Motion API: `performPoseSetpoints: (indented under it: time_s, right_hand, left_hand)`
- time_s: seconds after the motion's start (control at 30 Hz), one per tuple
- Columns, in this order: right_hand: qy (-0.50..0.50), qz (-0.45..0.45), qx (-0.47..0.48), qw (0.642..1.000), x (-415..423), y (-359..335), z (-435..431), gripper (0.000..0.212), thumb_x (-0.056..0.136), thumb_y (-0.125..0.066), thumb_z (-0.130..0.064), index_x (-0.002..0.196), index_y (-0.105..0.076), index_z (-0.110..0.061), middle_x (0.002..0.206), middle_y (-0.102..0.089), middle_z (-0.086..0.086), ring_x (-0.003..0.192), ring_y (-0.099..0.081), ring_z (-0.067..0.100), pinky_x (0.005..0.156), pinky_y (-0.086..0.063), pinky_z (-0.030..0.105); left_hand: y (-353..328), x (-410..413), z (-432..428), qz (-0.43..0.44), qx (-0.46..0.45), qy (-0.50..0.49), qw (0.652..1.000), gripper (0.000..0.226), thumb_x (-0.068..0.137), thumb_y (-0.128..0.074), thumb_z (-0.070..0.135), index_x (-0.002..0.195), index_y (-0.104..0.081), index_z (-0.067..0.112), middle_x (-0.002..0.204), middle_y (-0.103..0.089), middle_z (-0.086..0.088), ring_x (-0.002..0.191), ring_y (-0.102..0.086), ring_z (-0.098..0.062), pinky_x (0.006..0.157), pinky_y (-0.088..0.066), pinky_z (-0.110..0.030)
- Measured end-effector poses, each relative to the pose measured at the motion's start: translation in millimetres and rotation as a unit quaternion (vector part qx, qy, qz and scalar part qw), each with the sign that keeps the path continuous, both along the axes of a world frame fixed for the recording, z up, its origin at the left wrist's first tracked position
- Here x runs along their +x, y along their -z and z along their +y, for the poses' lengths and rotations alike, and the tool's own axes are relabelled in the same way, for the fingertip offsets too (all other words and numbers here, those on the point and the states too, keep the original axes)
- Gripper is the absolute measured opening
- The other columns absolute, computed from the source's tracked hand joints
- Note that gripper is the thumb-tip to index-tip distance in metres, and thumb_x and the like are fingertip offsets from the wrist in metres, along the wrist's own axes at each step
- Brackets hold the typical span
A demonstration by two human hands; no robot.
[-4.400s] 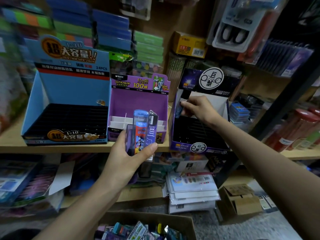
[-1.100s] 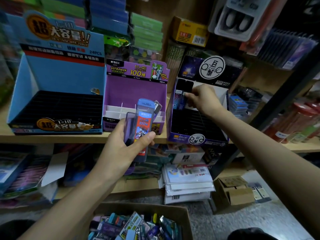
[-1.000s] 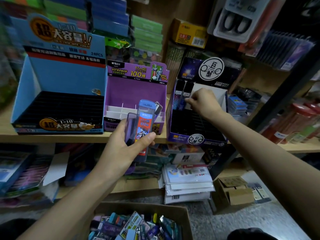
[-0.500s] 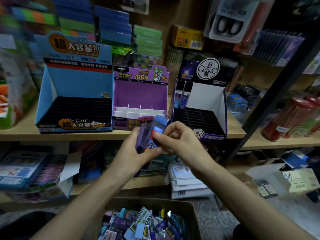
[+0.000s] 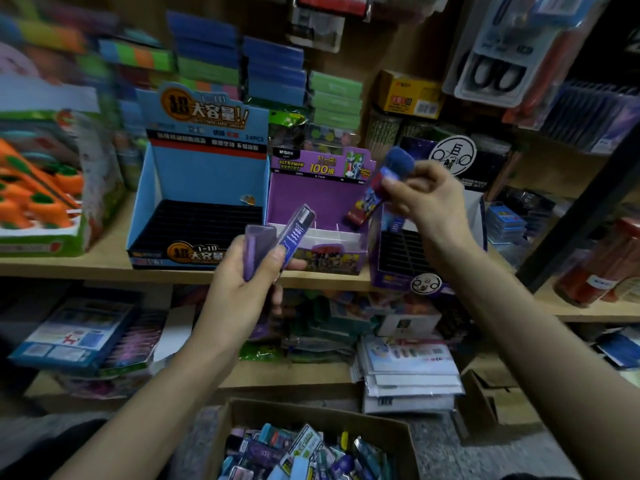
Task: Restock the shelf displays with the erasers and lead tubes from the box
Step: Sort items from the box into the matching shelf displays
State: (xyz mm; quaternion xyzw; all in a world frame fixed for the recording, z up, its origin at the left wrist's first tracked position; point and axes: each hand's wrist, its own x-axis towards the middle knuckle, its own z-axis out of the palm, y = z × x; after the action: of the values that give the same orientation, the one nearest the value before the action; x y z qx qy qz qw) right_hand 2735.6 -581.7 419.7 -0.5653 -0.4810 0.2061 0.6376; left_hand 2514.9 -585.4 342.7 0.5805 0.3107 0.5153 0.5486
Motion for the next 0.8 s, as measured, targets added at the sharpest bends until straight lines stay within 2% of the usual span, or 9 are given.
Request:
performPoseSetpoints:
  time_s: [0.13, 0.2, 0.3, 0.4, 0.47, 0.53, 0.6, 0.7, 0.8]
  right_hand:
    - [0.011, -0.166, 0.008, 0.986, 13, -4, 34, 0.021, 0.078, -0.073, -0.007, 0.086, -0.055, -0.015, 0.071, -0.058, -0.003, 0.069, -0.058, 0.013, 0.063, -0.052, 0.030]
    - [0.005, -0.232, 0.000, 0.973, 16, 6, 44, 0.022, 0.077, -0.075, -0.009, 0.089, -0.057, -0.014, 0.074, -0.059, -0.003, 0.073, -0.056, 0.013, 0.069, -0.048, 0.030]
    - [-0.001, -0.293, -0.024, 0.956, 19, 24, 52, 0.025, 0.077, -0.075, -0.012, 0.095, -0.057, -0.012, 0.079, -0.060, -0.003, 0.075, -0.056, 0.013, 0.071, -0.045, 0.030]
    - [-0.008, -0.343, -0.042, 0.938, 20, 38, 53, 0.036, 0.082, -0.071, -0.019, 0.111, -0.049, -0.015, 0.086, -0.060, 0.000, 0.077, -0.054, 0.018, 0.070, -0.044, 0.033]
    - [0.006, -0.421, -0.027, 0.907, 20, 43, 51, 0.032, 0.089, -0.062, -0.022, 0.118, -0.049, -0.018, 0.094, -0.062, 0.004, 0.086, -0.052, 0.021, 0.071, -0.041, 0.033]
    - [0.027, -0.495, -0.007, 0.869, 20, 44, 49, 0.025, 0.093, -0.054, -0.019, 0.118, -0.055, -0.013, 0.099, -0.061, 0.009, 0.094, -0.050, 0.027, 0.076, -0.038, 0.035]
    - [0.036, -0.519, -0.015, 0.854, 19, 43, 45, 0.024, 0.094, -0.052, -0.017, 0.116, -0.057, -0.008, 0.107, -0.058, 0.012, 0.100, -0.047, 0.030, 0.082, -0.037, 0.036]
    - [0.047, -0.486, 0.013, 0.873, 12, 36, 30, 0.028, 0.094, -0.053, -0.019, 0.118, -0.056, -0.004, 0.116, -0.051, 0.014, 0.108, -0.046, 0.027, 0.089, -0.037, 0.033]
    - [-0.028, -0.484, 0.076, 0.872, -5, 20, 3, 0.033, 0.095, -0.049, -0.028, 0.118, -0.057, -0.005, 0.112, -0.056, 0.009, 0.104, -0.046, 0.021, 0.089, -0.034, 0.029]
  left_hand:
    - [-3, -2, 3, -0.012, -0.012, 0.005, 1.000, 0.028, 0.088, -0.051, 0.036, 0.111, -0.054, 0.020, 0.096, -0.073, -0.001, 0.049, -0.048, -0.007, 0.048, -0.047, -0.022]
    - [-4, 1, 2, -0.022, -0.023, 0.012, 0.999, 0.031, 0.085, -0.052, 0.038, 0.111, -0.055, 0.020, 0.094, -0.073, -0.002, 0.049, -0.048, -0.007, 0.047, -0.047, -0.021]
    - [-3, 5, 2, -0.026, -0.037, 0.017, 0.999, 0.032, 0.084, -0.053, 0.039, 0.111, -0.056, 0.022, 0.092, -0.074, -0.002, 0.048, -0.048, -0.006, 0.046, -0.046, -0.020]
    - [-1, 9, 3, -0.029, -0.041, 0.021, 0.999, 0.026, 0.089, -0.052, 0.033, 0.112, -0.056, 0.020, 0.091, -0.074, -0.004, 0.046, -0.048, -0.006, 0.045, -0.046, -0.020]
    - [-1, 11, 4, -0.037, -0.049, 0.025, 0.998, 0.025, 0.090, -0.052, 0.031, 0.111, -0.057, 0.019, 0.089, -0.074, -0.005, 0.045, -0.047, -0.006, 0.045, -0.046, -0.020]
    - [0, 14, 4, -0.047, -0.061, 0.029, 0.997, 0.025, 0.089, -0.053, 0.031, 0.110, -0.057, 0.019, 0.088, -0.074, -0.006, 0.044, -0.047, -0.006, 0.044, -0.045, -0.020]
    - [0, 16, 4, -0.049, -0.066, 0.035, 0.996, 0.024, 0.089, -0.053, 0.030, 0.110, -0.057, 0.019, 0.089, -0.074, -0.006, 0.045, -0.048, -0.007, 0.044, -0.045, -0.021]
    - [0, 20, 5, -0.041, -0.075, 0.050, 0.995, 0.028, 0.087, -0.055, 0.032, 0.111, -0.057, 0.018, 0.091, -0.074, -0.008, 0.045, -0.049, -0.008, 0.044, -0.046, -0.021]
    - [-2, 27, 4, -0.027, -0.088, 0.092, 0.991, 0.033, 0.081, -0.059, 0.034, 0.110, -0.058, 0.017, 0.092, -0.074, -0.009, 0.047, -0.052, -0.010, 0.045, -0.046, -0.022]
